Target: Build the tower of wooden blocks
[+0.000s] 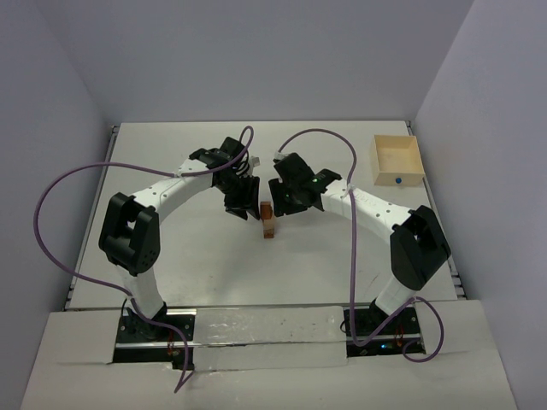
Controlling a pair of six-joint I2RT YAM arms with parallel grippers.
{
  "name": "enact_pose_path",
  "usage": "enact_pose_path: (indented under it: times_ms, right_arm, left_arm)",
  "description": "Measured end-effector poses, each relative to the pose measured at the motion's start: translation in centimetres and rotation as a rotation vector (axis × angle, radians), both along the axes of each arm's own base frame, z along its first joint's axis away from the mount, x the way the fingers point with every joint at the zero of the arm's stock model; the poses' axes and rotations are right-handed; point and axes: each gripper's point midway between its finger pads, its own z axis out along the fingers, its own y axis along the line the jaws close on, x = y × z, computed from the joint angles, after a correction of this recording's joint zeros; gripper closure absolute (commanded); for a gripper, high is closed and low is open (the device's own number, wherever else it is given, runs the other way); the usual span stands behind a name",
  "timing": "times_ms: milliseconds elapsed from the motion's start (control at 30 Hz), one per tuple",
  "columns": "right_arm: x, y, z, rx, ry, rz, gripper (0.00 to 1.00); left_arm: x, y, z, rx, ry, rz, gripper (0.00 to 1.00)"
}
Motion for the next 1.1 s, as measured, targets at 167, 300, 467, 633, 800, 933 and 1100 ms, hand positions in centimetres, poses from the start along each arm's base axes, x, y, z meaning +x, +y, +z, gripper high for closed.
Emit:
enact_pose_path:
  times_ms: [167,300,467,633,800,933,1100]
  right_arm:
    - [0.00,-0.04,-0.09,-0.002,0.000,-0.001,0.49]
    - [0.00,-0.03,-0.09,-0.001,0.000,-0.001,0.49]
    - [-0.03,0.03,-0.11,0.001,0.002,0.001,0.49]
    - [-0.07,0.07,-0.18,0.001,0.006,0.003,0.49]
    - [-0.05,0.17,-0.27,0.002,0.010,0.005,0.49]
    - [0.06,0.29,-0.35,0.002,0.011,0.005,0.49]
    - [0.07,0.29,-0.35,0.002,0.011,0.005,0.49]
  left_arm:
    - [0.00,0.00,0.00,0.000,0.000,0.000,0.50]
    - [0.00,0.00,0.00,0.000,0.000,0.000,0.47]
    - [0.00,0.00,0.00,0.000,0.000,0.000,0.44]
    - [0.00,0.00,0.00,0.000,0.000,0.000,0.39]
    - [0.00,0.00,0.00,0.000,0.000,0.000,0.38]
    - [0.00,0.00,0.00,0.000,0.000,0.000,0.40]
    - [-0.01,0.01,0.00,0.000,0.000,-0.001,0.43]
